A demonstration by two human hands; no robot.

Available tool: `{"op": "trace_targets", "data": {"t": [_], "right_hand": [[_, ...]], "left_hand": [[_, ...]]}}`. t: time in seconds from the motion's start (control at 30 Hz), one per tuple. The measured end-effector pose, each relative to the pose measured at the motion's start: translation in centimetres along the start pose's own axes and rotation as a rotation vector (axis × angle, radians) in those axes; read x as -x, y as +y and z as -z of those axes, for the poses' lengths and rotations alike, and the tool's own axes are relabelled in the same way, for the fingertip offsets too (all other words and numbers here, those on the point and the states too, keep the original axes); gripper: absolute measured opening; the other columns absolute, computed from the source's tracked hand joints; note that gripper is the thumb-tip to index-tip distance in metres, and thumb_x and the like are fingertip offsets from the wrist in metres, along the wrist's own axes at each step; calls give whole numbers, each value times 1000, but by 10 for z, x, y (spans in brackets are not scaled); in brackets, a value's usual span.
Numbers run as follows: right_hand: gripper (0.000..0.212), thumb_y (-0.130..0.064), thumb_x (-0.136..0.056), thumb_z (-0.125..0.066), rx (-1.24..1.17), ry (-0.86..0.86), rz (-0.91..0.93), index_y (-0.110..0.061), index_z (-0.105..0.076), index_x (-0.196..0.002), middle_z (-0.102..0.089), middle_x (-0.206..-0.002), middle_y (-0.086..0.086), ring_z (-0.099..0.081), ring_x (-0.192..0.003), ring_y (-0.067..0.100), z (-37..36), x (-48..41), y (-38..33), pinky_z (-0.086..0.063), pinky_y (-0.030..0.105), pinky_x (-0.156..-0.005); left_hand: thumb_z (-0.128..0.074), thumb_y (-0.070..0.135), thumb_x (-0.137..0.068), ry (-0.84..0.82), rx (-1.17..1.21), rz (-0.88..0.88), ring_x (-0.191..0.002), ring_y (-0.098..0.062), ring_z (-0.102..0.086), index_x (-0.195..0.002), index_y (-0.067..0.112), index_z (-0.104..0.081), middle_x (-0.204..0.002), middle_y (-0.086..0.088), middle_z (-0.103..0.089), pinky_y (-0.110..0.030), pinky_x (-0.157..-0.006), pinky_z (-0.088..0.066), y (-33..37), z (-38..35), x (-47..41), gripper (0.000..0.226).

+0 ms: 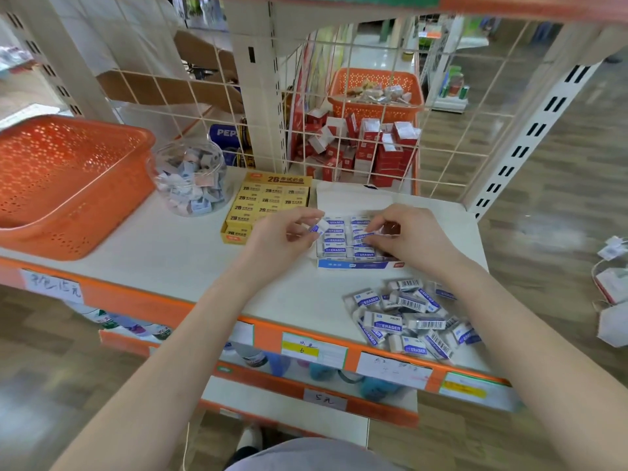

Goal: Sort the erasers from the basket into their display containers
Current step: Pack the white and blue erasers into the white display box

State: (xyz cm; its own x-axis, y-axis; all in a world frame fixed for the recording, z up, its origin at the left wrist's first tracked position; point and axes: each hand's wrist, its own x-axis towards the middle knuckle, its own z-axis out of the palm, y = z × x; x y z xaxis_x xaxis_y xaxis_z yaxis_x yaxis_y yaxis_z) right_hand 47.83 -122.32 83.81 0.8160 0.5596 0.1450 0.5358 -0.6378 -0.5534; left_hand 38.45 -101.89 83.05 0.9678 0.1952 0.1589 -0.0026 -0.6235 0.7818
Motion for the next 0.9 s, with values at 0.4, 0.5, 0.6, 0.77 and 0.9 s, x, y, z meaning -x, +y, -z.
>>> {"op": "trace_targets", "data": {"t": [0.4, 0.5, 0.6, 0.77, 0.9], "right_hand": [[16, -19, -71, -81, 25, -98, -23, -26, -67, -68, -65, -74, -10, -61, -68, 6, 21, 8, 3, -46, 17, -64], [10, -20, -73, -79, 70, -113, -8, -21, -69, -71, -62, -68, -13, -58, -64, 8, 13, 6, -2, -43, 14, -61], [8, -19, -76, -77, 133, -124, 36, -15, -70, -76, -55, -65, -17, -52, -58, 0, 5, 2, -7, -39, 7, -58], [10, -21, -76, -77, 206, -118, 87, -16, -68, -75, -55, -73, -12, -49, -63, 2, -1, 0, -5, -34, 5, -60], [9, -19, -72, -80, 148, -103, 85, -15, -73, -75, -62, -82, -3, -55, -74, 11, -2, 0, -1, -35, 4, -66]], "left_hand": [[-65, 14, -88, -8, 4, -1, -91, -5, -62, -117, 26, -65, -101, 11, -64, 0, -74, -40, -3, -2, 1, 31], [-66, 14, -88, -5, 3, -1, -92, -6, -62, -117, 25, -65, -100, 11, -64, 3, -71, -38, -4, -1, 1, 31], [-66, 13, -87, 1, -2, -5, -90, -6, -61, -117, 25, -65, -100, 9, -65, 3, -70, -38, -4, -2, 2, 32], [-66, 15, -88, 14, 9, 3, -91, -6, -61, -117, 25, -65, -98, 12, -63, 2, -72, -39, -5, -3, 2, 31], [-66, 16, -88, 11, 19, 5, -89, -5, -61, -117, 25, -65, -97, 12, -63, 3, -70, -38, -5, -2, 1, 31]]}}
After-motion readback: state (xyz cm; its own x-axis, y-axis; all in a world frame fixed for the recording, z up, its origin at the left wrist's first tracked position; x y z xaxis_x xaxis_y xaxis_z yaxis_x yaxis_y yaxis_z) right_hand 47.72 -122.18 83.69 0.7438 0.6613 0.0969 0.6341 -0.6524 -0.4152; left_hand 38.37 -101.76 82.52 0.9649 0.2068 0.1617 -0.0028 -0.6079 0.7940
